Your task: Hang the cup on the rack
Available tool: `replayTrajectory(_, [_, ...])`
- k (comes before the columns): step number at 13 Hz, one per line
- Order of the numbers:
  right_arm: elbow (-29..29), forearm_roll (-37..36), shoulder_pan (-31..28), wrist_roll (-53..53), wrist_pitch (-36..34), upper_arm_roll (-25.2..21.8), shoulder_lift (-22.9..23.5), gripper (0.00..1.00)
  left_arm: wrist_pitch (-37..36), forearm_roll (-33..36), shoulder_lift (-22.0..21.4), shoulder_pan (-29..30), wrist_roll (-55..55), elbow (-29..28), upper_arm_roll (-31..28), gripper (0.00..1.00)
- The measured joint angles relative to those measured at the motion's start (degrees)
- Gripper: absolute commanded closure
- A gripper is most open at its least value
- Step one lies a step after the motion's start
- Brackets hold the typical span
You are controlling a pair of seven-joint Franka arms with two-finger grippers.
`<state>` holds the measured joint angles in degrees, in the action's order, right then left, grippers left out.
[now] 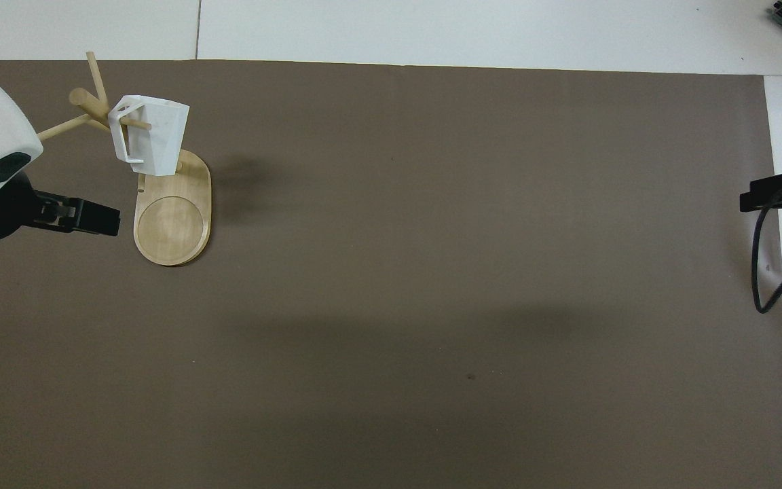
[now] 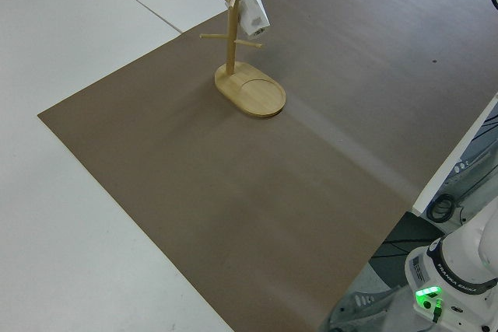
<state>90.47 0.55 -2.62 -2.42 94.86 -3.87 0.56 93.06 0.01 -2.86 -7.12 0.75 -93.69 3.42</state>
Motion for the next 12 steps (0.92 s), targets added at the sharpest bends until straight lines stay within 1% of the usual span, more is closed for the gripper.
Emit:
replayTrajectory(4, [0.0, 0.0, 0.0, 0.0, 0.0, 0.0, 0.0, 0.0, -0.53, 0.0, 0.38, -0.03, 0.0, -0.61, 0.18, 0.0])
replayTrajectory(12, [0.0, 0.0, 0.0, 0.0, 0.0, 0.0, 0.0, 0.0, -0.59, -0.1, 0.19, 0.14, -0.04, 0.08, -0.68, 0.0])
